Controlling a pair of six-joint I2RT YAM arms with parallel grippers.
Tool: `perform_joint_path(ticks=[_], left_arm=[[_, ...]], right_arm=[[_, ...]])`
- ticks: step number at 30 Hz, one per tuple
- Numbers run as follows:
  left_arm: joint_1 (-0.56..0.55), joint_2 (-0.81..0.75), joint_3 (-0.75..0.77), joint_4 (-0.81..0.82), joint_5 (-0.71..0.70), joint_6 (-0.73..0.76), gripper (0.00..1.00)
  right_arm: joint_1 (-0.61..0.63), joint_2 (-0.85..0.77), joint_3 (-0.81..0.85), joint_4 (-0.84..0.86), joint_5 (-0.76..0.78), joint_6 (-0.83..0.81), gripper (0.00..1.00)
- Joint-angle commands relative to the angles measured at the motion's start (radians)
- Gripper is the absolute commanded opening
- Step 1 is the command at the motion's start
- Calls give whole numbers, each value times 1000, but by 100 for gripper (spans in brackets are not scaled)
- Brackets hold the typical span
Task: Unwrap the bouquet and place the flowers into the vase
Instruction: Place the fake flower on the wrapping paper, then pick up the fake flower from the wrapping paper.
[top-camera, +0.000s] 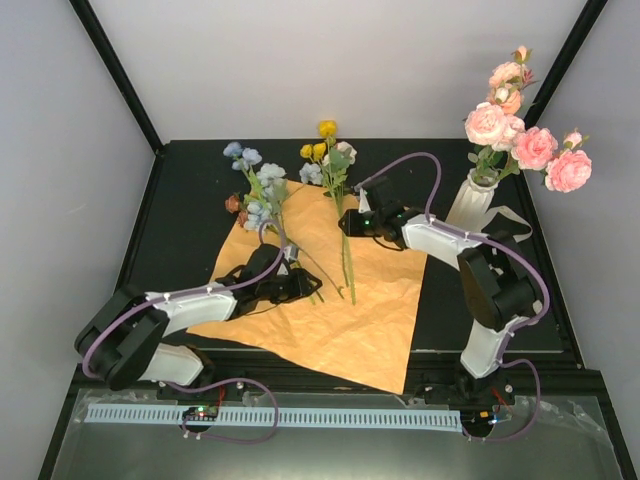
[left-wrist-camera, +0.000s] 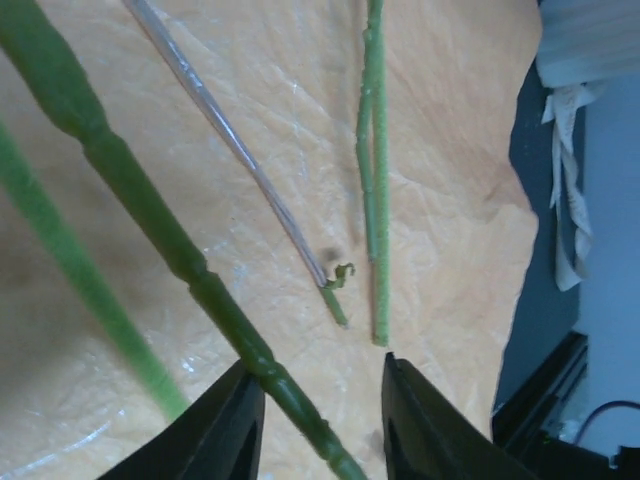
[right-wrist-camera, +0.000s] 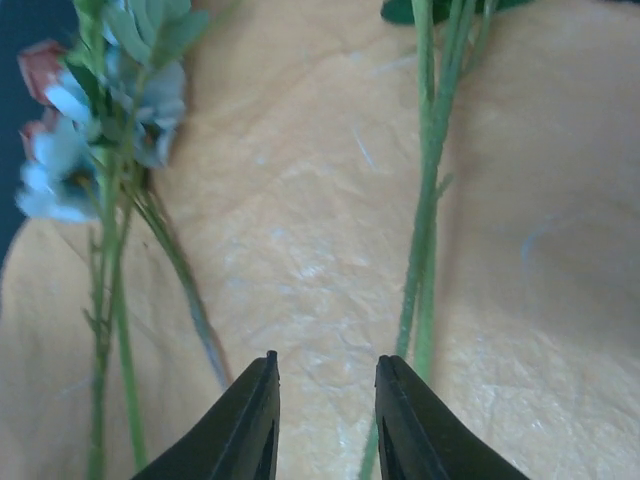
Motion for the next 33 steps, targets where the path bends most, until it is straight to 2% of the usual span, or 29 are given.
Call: perform_joint_path(ticks=[1, 8, 14, 19, 29, 33], left_arm=[[8, -70, 40, -12, 5, 57, 41], [23, -201, 90, -145, -58, 111, 66], [96, -277, 104, -232, -83, 169, 76], [182, -354, 186, -380, -92, 296, 80], [226, -474, 382, -637, -193, 575, 93], [228, -493, 412, -708, -241, 657, 98]], right_arm=[[9, 56, 30, -53, 3, -21, 28], [34, 108, 29, -39, -36, -10, 25], [47, 152, 60, -75, -5, -14, 25], [60, 167, 75, -108, 37, -19, 26], [86, 70, 97, -229, 159, -34, 27], [86, 79, 107, -262, 213, -46, 27]])
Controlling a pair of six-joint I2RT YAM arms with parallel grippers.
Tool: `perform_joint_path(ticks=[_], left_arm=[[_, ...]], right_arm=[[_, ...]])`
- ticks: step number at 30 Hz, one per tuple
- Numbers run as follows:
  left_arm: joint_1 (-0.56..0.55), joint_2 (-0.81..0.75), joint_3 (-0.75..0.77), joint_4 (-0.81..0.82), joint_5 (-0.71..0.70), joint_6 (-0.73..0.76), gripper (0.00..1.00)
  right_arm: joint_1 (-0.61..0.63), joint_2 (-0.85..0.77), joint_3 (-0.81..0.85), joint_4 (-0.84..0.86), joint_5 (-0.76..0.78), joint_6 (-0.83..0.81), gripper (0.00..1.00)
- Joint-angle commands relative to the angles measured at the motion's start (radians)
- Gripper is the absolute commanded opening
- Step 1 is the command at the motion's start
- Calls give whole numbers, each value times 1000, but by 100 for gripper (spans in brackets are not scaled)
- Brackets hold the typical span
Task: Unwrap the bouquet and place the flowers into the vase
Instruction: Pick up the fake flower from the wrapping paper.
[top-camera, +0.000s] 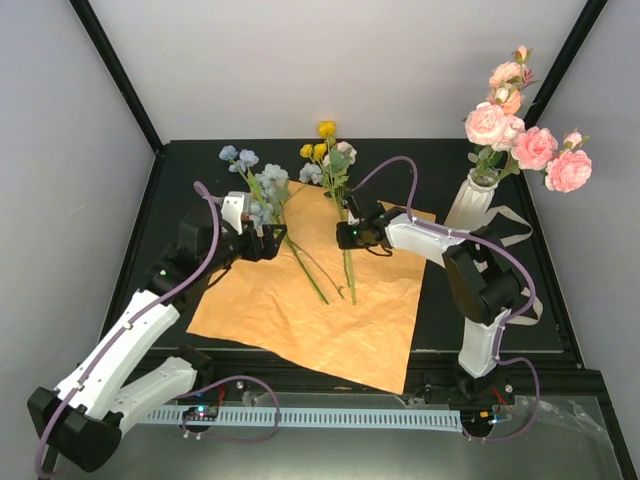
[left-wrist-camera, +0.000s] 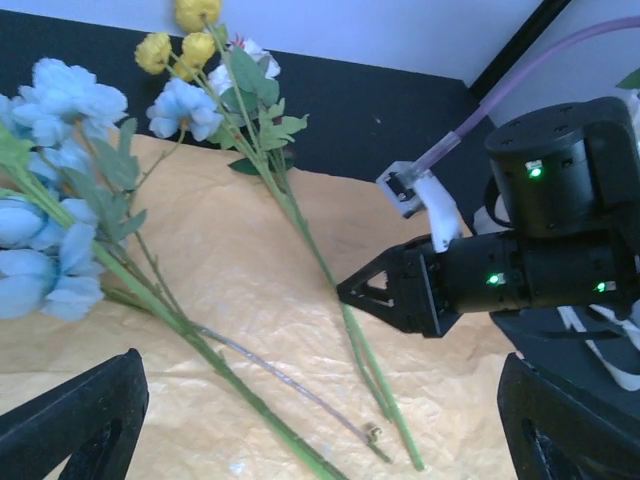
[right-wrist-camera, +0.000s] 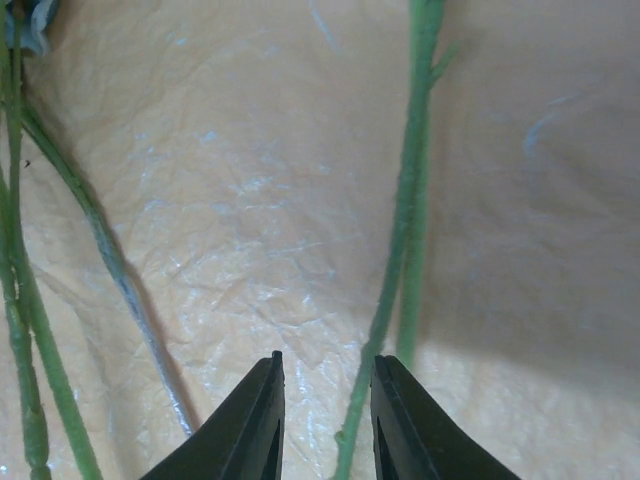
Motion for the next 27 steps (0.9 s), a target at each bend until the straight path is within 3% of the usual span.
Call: perform_joint_path(ticks=[1, 8, 24, 27], left_arm=[[7, -22, 45, -152, -77, 157, 99], [7, -10, 33, -228, -85, 246, 99], [7, -91, 1, -202, -122, 261, 99], [7, -104, -3, -201, -135, 264, 99]], right_arm=[[1, -13, 27, -53, 86, -22, 27], [1, 47, 53, -21, 15, -4, 27], [5, 149, 132, -45, 24, -4, 23], [6, 135, 134, -36, 37, -7, 9]])
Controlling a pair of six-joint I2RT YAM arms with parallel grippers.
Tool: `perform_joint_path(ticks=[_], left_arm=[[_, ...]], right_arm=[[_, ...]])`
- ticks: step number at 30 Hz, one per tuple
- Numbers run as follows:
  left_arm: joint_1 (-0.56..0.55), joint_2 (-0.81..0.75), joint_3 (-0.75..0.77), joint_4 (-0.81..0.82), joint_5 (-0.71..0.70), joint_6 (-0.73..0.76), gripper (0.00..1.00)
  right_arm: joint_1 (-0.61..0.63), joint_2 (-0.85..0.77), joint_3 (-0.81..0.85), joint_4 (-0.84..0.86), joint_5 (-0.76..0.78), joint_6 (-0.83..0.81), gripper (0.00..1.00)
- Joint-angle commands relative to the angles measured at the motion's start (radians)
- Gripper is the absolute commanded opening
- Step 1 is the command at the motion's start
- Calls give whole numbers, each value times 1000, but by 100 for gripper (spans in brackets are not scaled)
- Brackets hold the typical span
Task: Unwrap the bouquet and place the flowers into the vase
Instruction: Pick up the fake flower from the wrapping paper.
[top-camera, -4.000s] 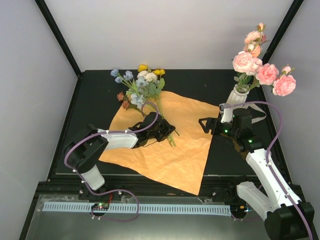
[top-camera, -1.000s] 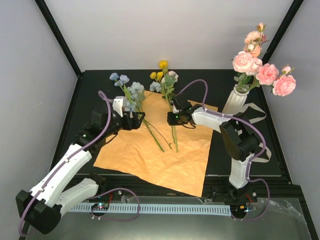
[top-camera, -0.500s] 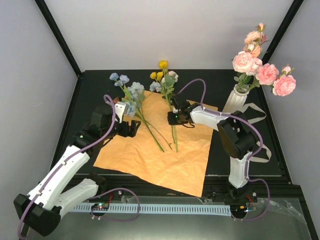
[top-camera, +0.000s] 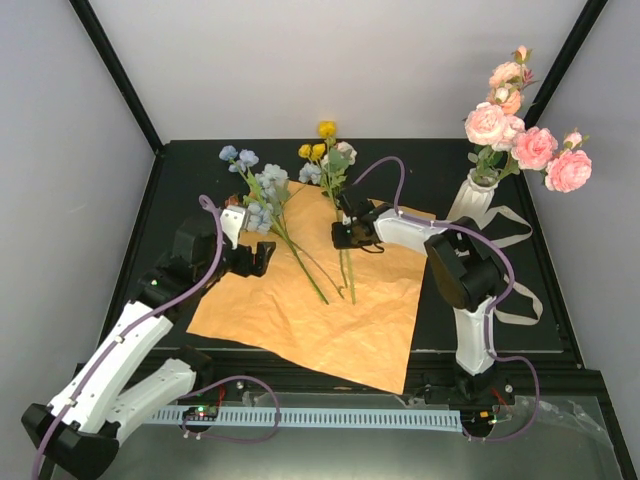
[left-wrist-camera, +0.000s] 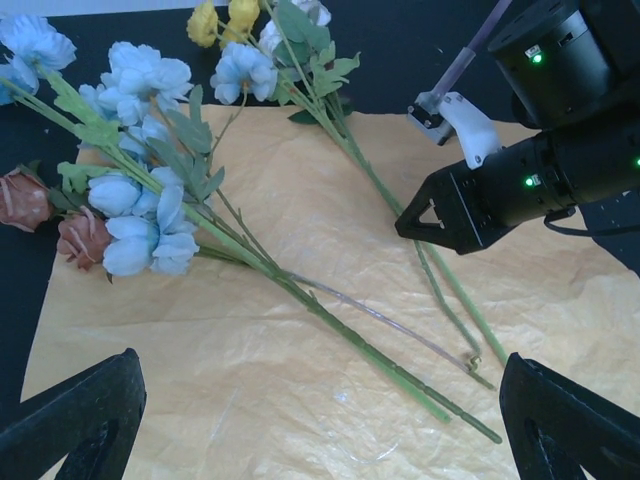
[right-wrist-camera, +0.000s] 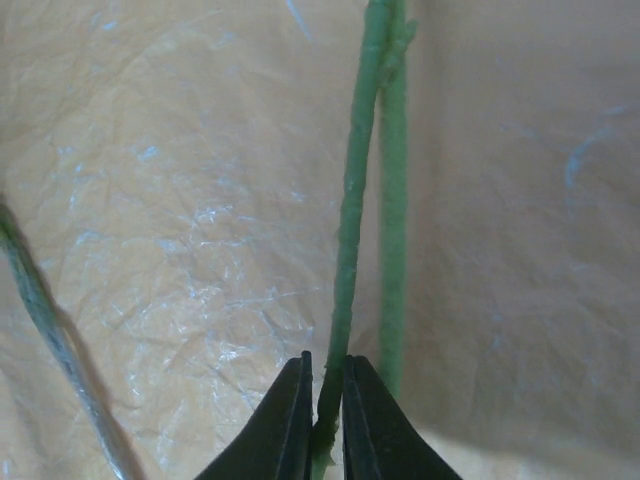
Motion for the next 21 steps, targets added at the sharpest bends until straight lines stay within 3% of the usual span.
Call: perform_joint_path(ticks=[1, 10, 17, 21], left_arm=[[6, -28, -7, 1, -42, 22, 99], [7, -24, -7, 5, -30, -8, 99], [7, -38, -17, 66, 125, -102, 97], [8, -53, -62, 187, 283, -187, 92]], right_arm=[[6, -11, 28, 9, 12, -14, 5], [18, -265, -120, 166, 24, -1, 1], [19, -383, -213, 256, 27, 21, 1], [24, -476, -281, 322, -4, 60, 1]])
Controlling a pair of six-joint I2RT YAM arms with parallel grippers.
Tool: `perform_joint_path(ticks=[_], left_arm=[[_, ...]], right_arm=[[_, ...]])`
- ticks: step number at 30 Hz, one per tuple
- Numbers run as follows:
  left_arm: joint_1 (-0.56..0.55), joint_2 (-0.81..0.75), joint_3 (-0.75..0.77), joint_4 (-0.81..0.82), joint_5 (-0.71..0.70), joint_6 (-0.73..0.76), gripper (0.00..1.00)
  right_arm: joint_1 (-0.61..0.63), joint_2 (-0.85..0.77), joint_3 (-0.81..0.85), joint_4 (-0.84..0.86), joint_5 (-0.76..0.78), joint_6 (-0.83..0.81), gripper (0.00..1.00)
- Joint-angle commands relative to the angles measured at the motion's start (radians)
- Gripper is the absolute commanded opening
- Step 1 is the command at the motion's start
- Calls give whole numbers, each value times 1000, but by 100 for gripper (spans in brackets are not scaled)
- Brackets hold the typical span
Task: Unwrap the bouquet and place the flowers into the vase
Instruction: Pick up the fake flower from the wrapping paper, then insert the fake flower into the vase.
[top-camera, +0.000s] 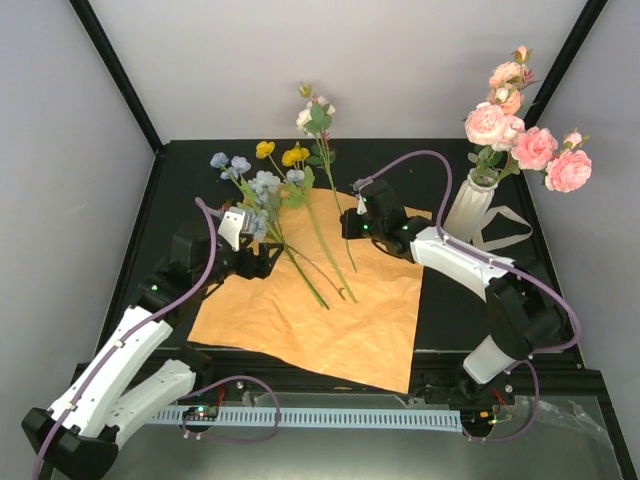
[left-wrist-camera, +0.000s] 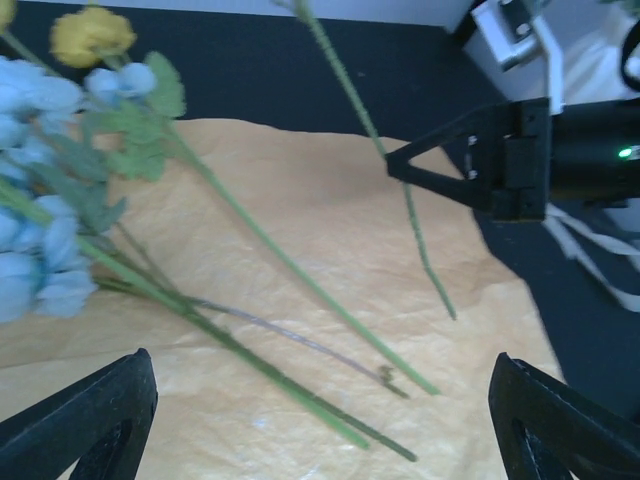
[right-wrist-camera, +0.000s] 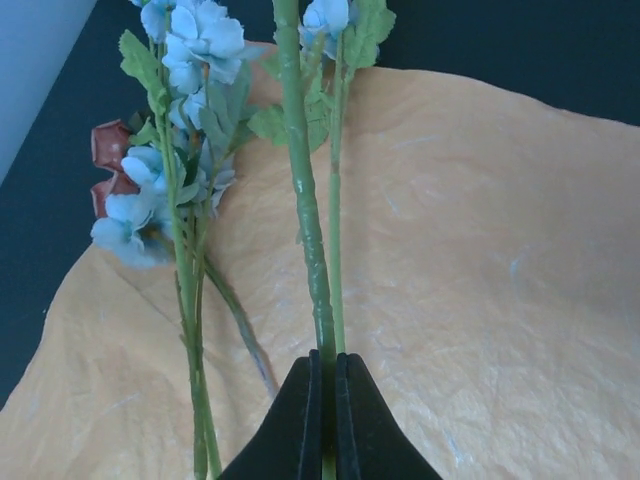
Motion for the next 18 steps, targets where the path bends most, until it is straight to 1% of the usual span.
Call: perform_joint_path(ticks=[1, 6, 11, 14, 16, 18], left_arm=[[7, -22, -44, 164, 217, -126, 92], [7, -5, -94, 371, 368, -315, 84], [7, 41, -114, 603, 487, -445, 80], [7, 88, -104, 719, 562, -510, 75], [7, 127, -97, 785, 618, -556, 69], [7, 167, -89, 840, 677, -594, 66]], right_arm=[[15, -102, -79, 126, -33, 50, 1], [55, -290, -244, 274, -97, 97, 1], [112, -458, -385, 432, -183, 156, 1], [159, -528, -430, 504, -199, 183, 1], [186, -548, -432, 527, -210, 193, 1], [209, -551, -420, 529, -223, 197, 1]])
